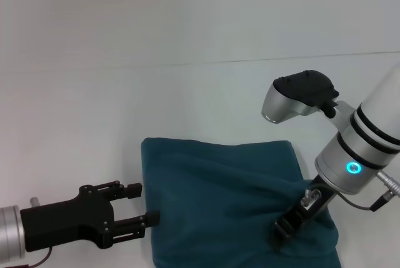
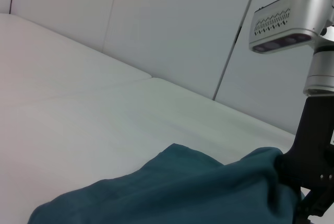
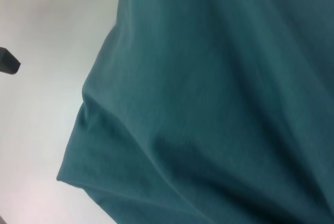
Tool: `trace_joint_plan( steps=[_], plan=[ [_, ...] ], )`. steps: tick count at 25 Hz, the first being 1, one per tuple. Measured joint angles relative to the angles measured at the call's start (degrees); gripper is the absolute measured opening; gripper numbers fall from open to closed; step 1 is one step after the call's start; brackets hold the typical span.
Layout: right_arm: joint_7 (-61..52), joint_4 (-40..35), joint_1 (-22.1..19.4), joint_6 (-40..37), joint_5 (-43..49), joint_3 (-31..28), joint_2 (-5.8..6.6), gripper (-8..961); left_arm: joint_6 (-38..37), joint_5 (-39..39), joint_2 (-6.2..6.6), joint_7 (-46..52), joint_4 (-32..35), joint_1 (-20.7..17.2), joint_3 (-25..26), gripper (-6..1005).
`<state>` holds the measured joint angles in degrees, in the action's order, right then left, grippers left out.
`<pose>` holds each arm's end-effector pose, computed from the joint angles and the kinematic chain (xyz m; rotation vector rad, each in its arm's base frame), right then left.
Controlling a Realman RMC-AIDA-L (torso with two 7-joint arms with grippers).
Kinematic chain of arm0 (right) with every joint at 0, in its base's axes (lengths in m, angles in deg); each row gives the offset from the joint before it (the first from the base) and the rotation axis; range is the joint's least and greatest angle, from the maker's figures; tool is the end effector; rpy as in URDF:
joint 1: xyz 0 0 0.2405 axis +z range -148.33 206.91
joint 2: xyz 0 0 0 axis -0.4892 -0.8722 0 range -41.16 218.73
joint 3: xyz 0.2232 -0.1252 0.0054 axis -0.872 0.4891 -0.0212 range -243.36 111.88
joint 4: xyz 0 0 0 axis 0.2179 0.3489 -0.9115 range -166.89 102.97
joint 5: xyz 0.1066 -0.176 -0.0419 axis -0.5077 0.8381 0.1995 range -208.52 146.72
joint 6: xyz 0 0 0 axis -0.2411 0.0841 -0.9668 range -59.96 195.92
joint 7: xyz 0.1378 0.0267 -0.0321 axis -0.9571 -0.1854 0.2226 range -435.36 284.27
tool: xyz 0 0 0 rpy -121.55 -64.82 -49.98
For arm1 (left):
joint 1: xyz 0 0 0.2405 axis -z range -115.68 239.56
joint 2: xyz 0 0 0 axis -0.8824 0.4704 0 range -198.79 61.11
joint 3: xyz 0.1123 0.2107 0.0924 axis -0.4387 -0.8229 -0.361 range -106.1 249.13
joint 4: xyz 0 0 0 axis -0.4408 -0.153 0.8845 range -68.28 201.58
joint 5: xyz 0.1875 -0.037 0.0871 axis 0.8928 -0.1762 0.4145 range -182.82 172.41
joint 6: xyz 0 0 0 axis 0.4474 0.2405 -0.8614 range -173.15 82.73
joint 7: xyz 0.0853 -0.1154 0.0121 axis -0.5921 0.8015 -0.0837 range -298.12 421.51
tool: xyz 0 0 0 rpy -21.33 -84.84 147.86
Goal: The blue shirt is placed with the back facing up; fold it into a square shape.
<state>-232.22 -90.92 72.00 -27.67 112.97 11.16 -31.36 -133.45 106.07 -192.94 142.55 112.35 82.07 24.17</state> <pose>0.1841 0.3393 -0.0385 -2.6271 1.4299 -0.6271 -0.2734 0.2887 -0.0240 -2.7136 -0.7091 -0.6951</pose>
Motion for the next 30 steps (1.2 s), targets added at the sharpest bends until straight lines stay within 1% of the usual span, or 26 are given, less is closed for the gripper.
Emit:
trace_joint_plan(
  steps=[6, 10, 16, 26, 30],
  plan=[
    [0.2, -0.05, 0.16, -0.33, 0.0, -0.03, 0.11, 26, 0.04, -0.01, 0.0, -0.07, 0.0, 0.0, -0.03, 716],
    [0.94, -0.59, 0.25, -1.7, -0.6, -0.91, 0.28, 26, 0.06, -0.01, 0.0, -0.09, 0.0, 0.04, -0.03, 716],
    [3.43, -0.65, 0.56, -5.57, -3.68, -3.98, 0.53, 26, 0.09, -0.01, 0.0, -0.09, 0.0, 0.08, -0.03, 717],
    [6.97, -0.59, 1.06, -12.17, -3.39, -4.15, 0.56, 26, -0.21, -0.01, 0.0, -0.08, 0.0, 0.09, -0.02, 716],
    [7.82, -0.07, 1.5, -13.55, -3.2, -4.3, 1.18, 26, -0.47, -0.01, -0.03, -0.09, 0.0, 0.08, -0.02, 716]
  ],
)
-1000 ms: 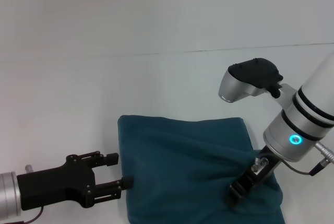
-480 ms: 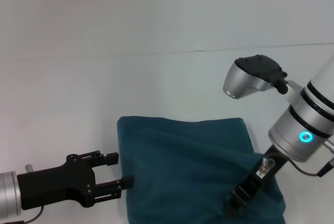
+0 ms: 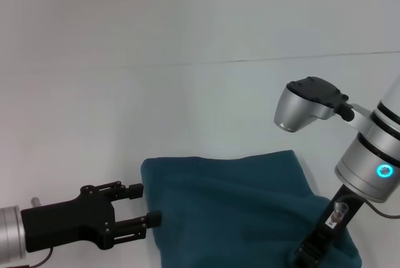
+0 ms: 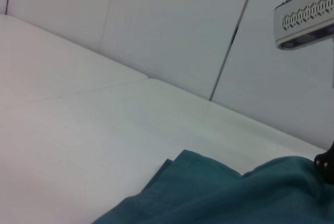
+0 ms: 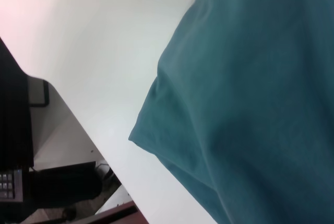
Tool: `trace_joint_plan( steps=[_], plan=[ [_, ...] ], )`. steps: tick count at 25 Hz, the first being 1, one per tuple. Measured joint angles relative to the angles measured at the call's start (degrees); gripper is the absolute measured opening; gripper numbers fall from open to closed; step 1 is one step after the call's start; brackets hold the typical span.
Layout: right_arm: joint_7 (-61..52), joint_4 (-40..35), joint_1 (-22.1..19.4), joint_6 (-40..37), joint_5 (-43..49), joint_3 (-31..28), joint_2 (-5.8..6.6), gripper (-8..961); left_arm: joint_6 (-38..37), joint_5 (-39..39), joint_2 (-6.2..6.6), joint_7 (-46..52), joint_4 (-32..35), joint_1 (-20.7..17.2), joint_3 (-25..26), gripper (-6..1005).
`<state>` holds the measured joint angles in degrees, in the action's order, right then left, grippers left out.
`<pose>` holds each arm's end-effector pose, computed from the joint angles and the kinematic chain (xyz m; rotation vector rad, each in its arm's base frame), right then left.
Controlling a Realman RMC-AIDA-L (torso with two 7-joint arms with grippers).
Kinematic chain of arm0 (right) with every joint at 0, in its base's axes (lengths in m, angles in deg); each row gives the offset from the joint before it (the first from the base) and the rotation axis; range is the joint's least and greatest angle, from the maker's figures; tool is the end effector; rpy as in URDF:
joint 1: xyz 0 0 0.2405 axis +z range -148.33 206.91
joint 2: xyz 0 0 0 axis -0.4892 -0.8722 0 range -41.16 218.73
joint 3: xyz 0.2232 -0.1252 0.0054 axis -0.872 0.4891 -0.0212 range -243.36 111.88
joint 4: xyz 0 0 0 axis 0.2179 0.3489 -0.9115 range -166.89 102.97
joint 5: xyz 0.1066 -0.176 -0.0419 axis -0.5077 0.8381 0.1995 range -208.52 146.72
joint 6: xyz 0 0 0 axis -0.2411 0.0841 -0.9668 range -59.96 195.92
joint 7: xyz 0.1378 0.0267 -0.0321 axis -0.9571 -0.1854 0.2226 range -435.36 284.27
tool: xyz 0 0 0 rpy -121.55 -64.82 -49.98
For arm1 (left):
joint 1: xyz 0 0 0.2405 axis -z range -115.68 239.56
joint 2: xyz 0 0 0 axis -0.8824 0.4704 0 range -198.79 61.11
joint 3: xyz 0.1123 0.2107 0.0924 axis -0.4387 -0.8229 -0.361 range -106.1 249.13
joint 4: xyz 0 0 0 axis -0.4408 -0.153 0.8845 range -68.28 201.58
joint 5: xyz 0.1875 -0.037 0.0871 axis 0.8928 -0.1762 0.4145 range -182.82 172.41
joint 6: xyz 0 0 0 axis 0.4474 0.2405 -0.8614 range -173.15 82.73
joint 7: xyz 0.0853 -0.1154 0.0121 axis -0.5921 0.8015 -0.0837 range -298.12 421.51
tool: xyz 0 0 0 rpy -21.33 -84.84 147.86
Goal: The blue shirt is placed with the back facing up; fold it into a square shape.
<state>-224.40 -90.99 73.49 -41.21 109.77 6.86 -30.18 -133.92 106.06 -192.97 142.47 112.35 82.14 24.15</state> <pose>0.1752 0.3199 -0.0173 2.6361 -1.2988 0.6709 -0.2721 0.2880 -0.0243 -2.7214 -0.7039 -0.7019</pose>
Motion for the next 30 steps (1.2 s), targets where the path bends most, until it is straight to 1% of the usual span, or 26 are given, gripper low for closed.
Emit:
trace_joint_plan(
  steps=[3, 8, 11, 14, 15, 16, 17, 18, 19, 25, 27, 30],
  plan=[
    [0.03, 0.18, 0.1, -0.17, 0.01, 0.0, 0.2, 26, -0.14, 0.0, -0.05, 0.0, -0.1, -0.04, 0.0, 717],
    [0.05, 0.22, 0.14, -0.42, 0.01, 0.49, 0.11, 26, -0.66, 0.11, -0.05, 0.67, -0.63, 0.16, -1.03, 717],
    [0.05, 0.23, 0.14, -0.54, 0.01, 0.6, 0.05, 26, 0.12, 1.8, 0.27, 5.49, 0.12, 1.45, -1.4, 717],
    [0.06, 0.23, 0.13, -0.64, 0.02, 0.79, -0.01, 26, 1.42, 5.02, 1.2, 13.86, 0.48, 4.44, -1.36, 717],
    [0.05, 0.23, 0.12, -0.66, 0.03, 0.88, -0.01, 26, 1.74, 5.79, 1.39, 15.62, 0.49, 5.22, -1.35, 717],
    [0.07, 0.23, 0.09, -0.71, 0.04, 1.05, -0.02, 26, 1.74, 5.79, 1.39, 15.62, 0.49, 5.22, -1.35, 717],
    [0.09, 0.23, 0.07, -0.77, 0.06, 1.2, -0.03, 26, 2.57, 7.65, 1.67, 20.03, 0.54, 6.99, -1.34, 717],
    [0.11, 0.23, 0.01, -0.84, 0.09, 1.4, -0.07, 26, 2.57, 7.65, 1.67, 20.03, 0.54, 6.99, -1.34, 717],
    [0.12, 0.23, -0.02, -0.95, 0.17, 1.51, -0.1, 26, 3.91, 10.8, 2.1, 27.09, 0.65, 9.83, -1.37, 717],
    [0.18, 0.16, 0.03, -1.25, 1.28, 1.65, -0.4, 26, 6.0, 18.44, 2.74, 40.18, 0.4, 15.14, -1.4, 716],
    [0.25, 0.08, 0.1, -1.29, 1.32, 1.66, -0.46, 26, 6.59, 20.09, 3.38, 44.26, -0.79, 16.99, -1.34, 716],
    [0.45, 0.05, 0.21, -1.3, 1.35, 1.67, -0.47, 26, 6.66, 20.77, 4.67, 48.39, -3.63, 18.91, -1.01, 716]
  ],
)
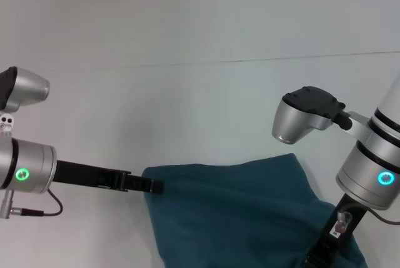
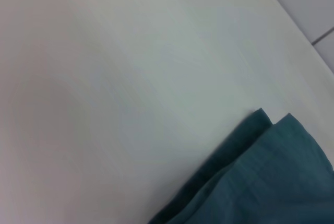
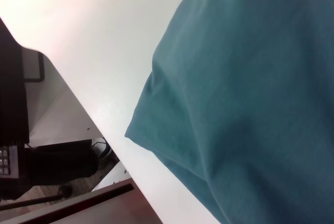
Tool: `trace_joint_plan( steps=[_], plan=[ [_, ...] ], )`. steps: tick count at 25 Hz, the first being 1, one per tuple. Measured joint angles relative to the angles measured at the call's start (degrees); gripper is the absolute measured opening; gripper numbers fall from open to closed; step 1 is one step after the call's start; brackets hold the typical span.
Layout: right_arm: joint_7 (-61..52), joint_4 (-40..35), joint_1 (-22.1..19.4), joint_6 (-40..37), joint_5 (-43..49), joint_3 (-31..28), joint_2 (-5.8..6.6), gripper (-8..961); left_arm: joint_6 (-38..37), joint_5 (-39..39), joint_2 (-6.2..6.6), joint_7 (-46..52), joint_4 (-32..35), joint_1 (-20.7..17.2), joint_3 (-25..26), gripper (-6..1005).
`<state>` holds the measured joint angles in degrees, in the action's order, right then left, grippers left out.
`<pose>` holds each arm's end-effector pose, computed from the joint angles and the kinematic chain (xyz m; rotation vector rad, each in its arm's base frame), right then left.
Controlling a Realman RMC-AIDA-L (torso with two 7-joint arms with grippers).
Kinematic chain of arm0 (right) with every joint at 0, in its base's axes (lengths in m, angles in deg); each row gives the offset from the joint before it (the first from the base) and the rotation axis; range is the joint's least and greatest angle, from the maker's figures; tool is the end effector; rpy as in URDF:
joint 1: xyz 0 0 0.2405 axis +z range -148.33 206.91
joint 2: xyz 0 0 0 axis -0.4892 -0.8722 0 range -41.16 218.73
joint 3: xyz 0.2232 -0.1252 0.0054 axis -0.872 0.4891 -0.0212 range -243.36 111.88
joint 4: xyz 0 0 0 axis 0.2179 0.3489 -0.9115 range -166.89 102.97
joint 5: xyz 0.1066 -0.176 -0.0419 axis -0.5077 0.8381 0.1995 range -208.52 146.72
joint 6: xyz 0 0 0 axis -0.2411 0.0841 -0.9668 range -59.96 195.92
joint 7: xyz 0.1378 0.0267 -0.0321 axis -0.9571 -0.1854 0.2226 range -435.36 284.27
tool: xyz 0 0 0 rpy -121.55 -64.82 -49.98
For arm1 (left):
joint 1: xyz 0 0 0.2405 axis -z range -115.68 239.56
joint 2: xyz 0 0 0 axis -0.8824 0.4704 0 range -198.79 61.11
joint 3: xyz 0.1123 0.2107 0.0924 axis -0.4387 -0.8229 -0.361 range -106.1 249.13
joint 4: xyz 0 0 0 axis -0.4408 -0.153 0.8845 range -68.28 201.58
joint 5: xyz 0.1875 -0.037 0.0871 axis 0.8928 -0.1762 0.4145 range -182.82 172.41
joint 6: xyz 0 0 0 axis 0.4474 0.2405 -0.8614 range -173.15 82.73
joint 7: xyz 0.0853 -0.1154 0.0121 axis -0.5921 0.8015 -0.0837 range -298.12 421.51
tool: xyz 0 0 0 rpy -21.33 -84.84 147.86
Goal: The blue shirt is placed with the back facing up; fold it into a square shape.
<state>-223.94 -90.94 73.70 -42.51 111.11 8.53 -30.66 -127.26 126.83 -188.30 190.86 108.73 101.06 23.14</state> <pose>0.1759 0.3142 -0.0208 2.6150 -1.2557 0.7448 -0.2386 0.3650 -0.0217 -2.5882 -1.5062 -0.2289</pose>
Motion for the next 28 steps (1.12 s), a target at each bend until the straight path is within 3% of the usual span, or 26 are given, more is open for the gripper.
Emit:
trace_joint_plan(
  steps=[4, 8, 28],
  plan=[
    [0.2, -0.02, 0.08, 0.07, 0.03, 0.0, 0.0, 26, 0.13, 0.06, 1.08, 3.29, -3.51, 1.87, 0.36, 716],
    [0.35, 0.07, 0.31, 0.39, 0.11, 0.0, 0.0, 25, 0.31, 0.08, 1.21, 4.24, -5.81, 2.94, 0.29, 717],
    [1.73, 0.18, 0.02, 0.23, 0.1, 0.09, -0.12, 25, 8.99, -0.39, 0.01, 4.45, -12.23, 5.7, 0.08, 696]
  ],
)
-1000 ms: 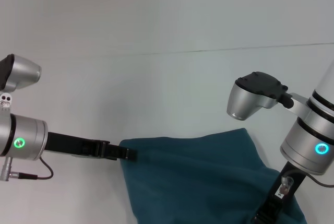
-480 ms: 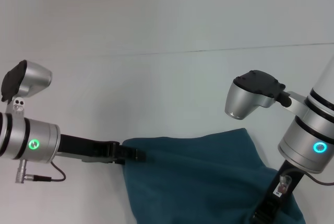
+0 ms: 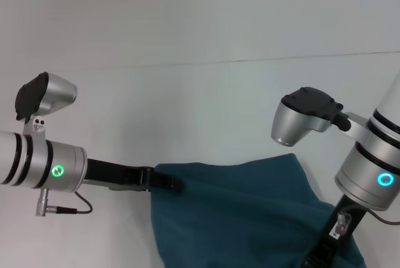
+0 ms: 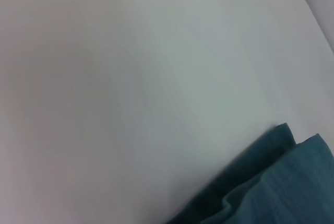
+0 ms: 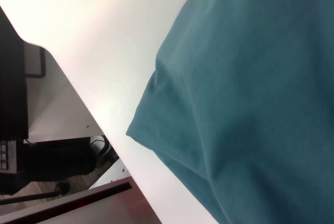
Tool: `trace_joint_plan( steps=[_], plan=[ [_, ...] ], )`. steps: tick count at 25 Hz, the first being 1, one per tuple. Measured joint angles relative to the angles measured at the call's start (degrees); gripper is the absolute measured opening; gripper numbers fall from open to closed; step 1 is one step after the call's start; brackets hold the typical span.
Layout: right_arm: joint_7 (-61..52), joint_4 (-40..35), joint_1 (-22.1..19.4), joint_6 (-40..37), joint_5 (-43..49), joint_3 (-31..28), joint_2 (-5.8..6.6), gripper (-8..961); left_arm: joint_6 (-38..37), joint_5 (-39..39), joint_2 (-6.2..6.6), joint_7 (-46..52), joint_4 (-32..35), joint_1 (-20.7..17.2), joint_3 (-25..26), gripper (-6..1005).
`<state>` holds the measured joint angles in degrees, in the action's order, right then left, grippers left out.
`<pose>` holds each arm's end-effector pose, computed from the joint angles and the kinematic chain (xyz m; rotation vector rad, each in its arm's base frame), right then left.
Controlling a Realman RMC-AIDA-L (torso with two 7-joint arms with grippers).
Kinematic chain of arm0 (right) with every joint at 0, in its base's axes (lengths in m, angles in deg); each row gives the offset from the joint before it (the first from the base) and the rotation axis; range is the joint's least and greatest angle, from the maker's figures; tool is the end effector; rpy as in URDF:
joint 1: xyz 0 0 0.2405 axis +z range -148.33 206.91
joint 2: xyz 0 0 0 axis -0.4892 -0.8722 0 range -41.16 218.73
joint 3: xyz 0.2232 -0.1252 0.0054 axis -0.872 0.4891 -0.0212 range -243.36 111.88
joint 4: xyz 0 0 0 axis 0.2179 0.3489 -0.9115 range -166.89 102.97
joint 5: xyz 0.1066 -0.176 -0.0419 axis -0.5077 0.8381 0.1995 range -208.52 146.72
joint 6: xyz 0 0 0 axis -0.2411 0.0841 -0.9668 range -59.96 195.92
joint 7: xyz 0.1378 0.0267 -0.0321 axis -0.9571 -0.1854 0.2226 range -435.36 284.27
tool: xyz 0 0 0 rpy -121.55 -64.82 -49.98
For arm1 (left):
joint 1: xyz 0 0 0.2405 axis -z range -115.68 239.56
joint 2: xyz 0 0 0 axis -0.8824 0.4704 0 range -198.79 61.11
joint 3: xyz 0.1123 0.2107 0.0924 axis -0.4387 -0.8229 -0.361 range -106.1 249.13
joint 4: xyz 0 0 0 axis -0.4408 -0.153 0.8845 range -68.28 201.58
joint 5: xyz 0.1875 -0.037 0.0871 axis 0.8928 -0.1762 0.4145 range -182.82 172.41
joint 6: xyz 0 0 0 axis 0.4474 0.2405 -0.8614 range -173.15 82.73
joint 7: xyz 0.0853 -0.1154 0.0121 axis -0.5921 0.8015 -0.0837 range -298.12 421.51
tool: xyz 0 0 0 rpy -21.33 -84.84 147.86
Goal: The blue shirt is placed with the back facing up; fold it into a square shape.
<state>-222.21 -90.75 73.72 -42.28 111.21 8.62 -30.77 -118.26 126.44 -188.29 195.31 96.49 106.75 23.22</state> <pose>0.1761 0.3141 -0.0220 2.6275 -1.2139 0.7411 -0.2327 0.3761 -0.0556 -2.4827 -1.6859 -0.2274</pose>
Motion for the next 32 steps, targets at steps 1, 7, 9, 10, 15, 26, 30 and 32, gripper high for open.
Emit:
trace_joint_plan(
  steps=[1, 7, 9, 10, 15, 26, 30, 32],
  plan=[
    [0.02, 0.0, -0.02, -0.01, 0.0, 0.02, -0.03, 25, -0.03, -0.02, -0.02, -0.38, -0.02, 0.05, 0.05, 689],
    [0.24, 0.0, -0.31, 0.14, 0.01, 0.14, -0.06, 25, -0.31, -0.24, -0.2, -1.71, 0.17, 0.05, 0.13, 648],
    [0.26, 0.0, -0.33, 0.18, 0.01, 0.21, -0.06, 25, -0.16, -0.27, -0.34, -1.99, 0.17, 0.07, 0.14, 594],
    [0.28, 0.0, -0.33, 0.18, 0.01, 0.24, -0.06, 25, -0.07, -0.27, -0.44, -2.14, 0.17, 0.1, 0.14, 547],
    [0.36, 0.0, -0.28, -0.18, 0.01, 0.36, -0.06, 25, 0.71, -0.27, -0.54, -2.33, 0.22, 0.33, 0.02, 308],
    [1.55, 2.4, 0.58, -1.73, 0.0, 1.92, -0.06, 25, 1.78, -0.26, -0.65, -3.17, 0.0, 0.81, -0.12, 14],
    [1.56, 2.95, 0.65, -2.04, 0.31, 2.06, 0.08, 25, 2.21, -0.25, -0.71, -3.32, -0.05, 0.87, -0.21, 14],
    [1.63, 2.97, 0.66, -2.44, 1.28, 2.1, 0.06, 25, 2.33, -0.25, -0.71, -3.39, -0.06, 0.88, -0.18, 14]
  ],
)
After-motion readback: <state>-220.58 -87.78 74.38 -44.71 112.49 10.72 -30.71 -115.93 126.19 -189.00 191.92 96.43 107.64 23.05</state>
